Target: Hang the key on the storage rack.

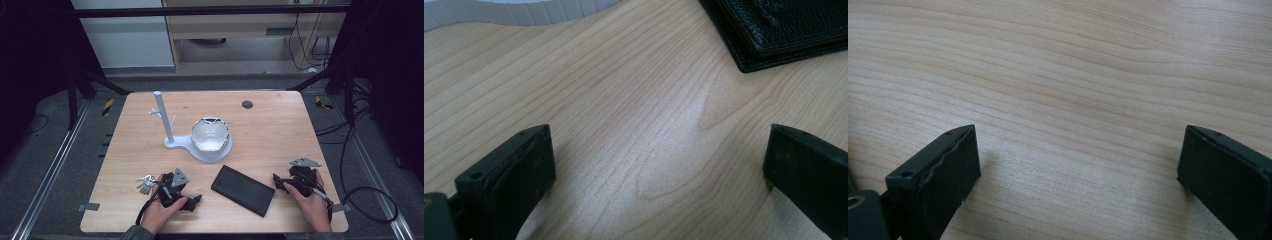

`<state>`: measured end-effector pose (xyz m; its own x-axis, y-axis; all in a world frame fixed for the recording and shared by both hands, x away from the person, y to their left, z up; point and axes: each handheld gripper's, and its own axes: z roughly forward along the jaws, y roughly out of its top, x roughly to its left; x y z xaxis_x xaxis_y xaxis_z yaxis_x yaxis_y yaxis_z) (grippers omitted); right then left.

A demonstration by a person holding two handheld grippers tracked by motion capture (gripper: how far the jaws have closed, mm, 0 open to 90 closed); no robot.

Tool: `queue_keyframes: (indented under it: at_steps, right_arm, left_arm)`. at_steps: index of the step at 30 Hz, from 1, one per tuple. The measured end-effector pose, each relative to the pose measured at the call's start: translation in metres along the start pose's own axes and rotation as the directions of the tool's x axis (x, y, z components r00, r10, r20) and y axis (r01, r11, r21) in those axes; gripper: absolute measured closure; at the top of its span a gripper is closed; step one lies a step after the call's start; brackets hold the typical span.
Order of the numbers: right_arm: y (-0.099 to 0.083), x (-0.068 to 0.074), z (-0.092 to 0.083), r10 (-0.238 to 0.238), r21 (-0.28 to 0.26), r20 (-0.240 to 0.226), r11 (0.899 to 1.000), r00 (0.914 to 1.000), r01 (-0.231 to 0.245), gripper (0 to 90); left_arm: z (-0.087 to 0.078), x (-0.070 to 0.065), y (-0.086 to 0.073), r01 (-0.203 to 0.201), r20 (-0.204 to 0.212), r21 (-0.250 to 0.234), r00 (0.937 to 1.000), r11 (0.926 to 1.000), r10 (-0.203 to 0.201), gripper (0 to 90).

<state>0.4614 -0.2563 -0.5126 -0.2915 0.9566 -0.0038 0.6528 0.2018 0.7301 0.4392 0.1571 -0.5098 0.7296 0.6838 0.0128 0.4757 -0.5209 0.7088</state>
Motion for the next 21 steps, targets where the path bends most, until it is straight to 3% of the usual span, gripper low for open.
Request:
queue_keyframes:
  at_steps: [5,6,7,8,10,14,15,19,21]
  right_arm:
    - [0.0,0.001,0.0,0.003,-0.001,0.001,1.0,1.0,-0.003,3.6]
    - [-0.001,0.002,-0.001,0.007,-0.002,-0.001,1.0,1.0,-0.007,3.6]
    - [-0.001,0.002,-0.001,0.005,-0.001,0.001,1.0,1.0,-0.005,3.6]
    - [-0.001,0.002,-0.001,0.005,-0.001,0.001,1.0,1.0,-0.005,3.6]
    - [-0.002,0.002,-0.002,0.003,-0.001,0.003,1.0,1.0,-0.003,3.6]
    - [-0.002,0.003,-0.002,0.009,0.0,0.002,1.0,1.0,-0.009,3.5]
    - [-0.002,0.003,-0.002,0.007,0.001,-0.001,1.0,1.0,-0.007,3.4]
    - [-0.003,0.003,-0.003,0.002,0.0,-0.004,1.0,1.0,-0.002,3.4]
    - [-0.003,0.003,-0.004,-0.001,0.0,-0.005,1.0,1.0,0.001,3.3]
  left_arm:
    - [-0.002,0.001,0.0,-0.011,0.004,0.006,0.9999,0.9999,0.011,1.0]
    - [-0.005,0.002,-0.001,0.003,0.035,0.001,0.9994,1.0,-0.003,2.2]
    - [-0.005,0.002,-0.001,0.003,0.035,0.001,0.9994,1.0,-0.003,3.5]
    - [-0.01,0.004,-0.001,0.014,0.078,-0.016,0.9969,0.9998,-0.013,6.9]
    - [-0.016,0.009,0.0,0.016,0.06,-0.032,0.9981,0.9994,-0.014,6.7]
    - [-0.028,0.018,0.008,0.0,0.023,-0.014,0.9997,0.9999,0.0,6.7]
    - [-0.039,0.025,0.018,-0.002,0.004,0.012,1.0,0.9999,0.002,6.9]
    - [-0.051,0.034,0.03,0.005,-0.016,0.067,0.9999,0.9977,-0.003,7.0]
    - [-0.058,0.041,0.036,-0.012,-0.06,0.106,0.998,0.9943,0.019,7.3]
